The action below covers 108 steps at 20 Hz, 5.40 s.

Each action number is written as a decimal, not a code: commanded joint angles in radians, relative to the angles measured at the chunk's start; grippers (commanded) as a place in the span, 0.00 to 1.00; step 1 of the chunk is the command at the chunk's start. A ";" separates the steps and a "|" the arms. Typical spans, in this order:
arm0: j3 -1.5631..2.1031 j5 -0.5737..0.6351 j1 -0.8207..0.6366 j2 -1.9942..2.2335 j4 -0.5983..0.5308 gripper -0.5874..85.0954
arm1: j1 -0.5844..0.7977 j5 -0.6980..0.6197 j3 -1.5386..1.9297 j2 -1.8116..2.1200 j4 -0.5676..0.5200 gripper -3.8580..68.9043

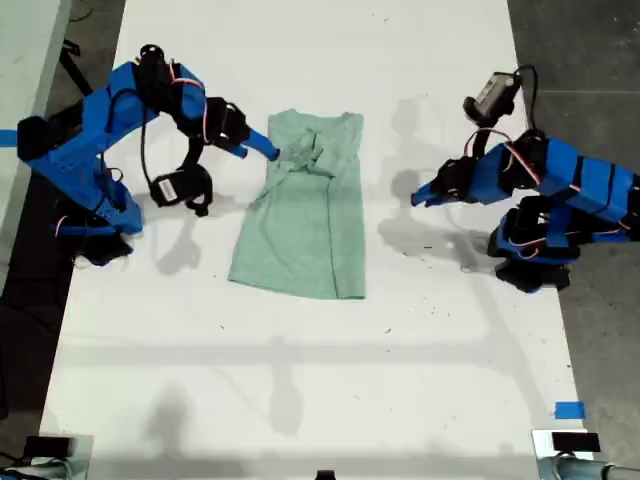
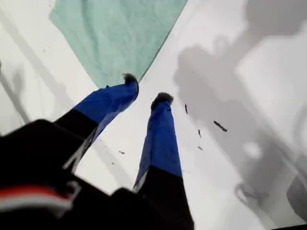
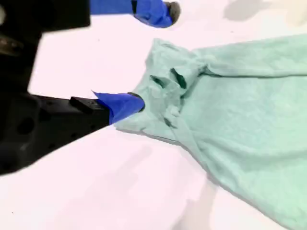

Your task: Fold t-shirt

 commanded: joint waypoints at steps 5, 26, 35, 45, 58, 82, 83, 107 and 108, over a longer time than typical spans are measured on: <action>0.479 -0.247 0.255 0.408 -0.074 0.32 | -0.218 0.087 -0.190 -0.344 -0.169 0.12; 0.617 -0.347 0.362 0.345 -0.215 0.31 | -0.362 0.233 -0.699 -1.236 -0.242 0.04; 0.617 -0.345 0.359 0.348 -0.216 0.31 | -0.298 0.153 -1.089 -1.405 -0.094 0.04; 0.617 -0.342 0.359 0.350 -0.206 0.31 | -0.324 0.163 -1.270 -1.470 0.146 0.43; 0.770 -0.472 0.480 0.353 -0.307 0.32 | -0.278 0.150 -0.974 -0.914 0.337 0.41; 0.894 -0.604 0.403 0.103 -0.574 0.01 | -0.298 0.158 -0.934 -0.899 0.302 0.41; 0.885 -0.595 0.393 0.137 -0.537 0.01 | -0.299 0.160 -0.930 -0.899 0.296 0.41; -0.250 -0.437 0.465 -0.713 -0.222 0.01 | -0.313 0.193 -0.819 -0.825 0.252 0.41; -0.325 -0.423 0.465 -0.785 -0.204 0.01 | -0.314 0.198 -0.802 -0.813 0.245 0.41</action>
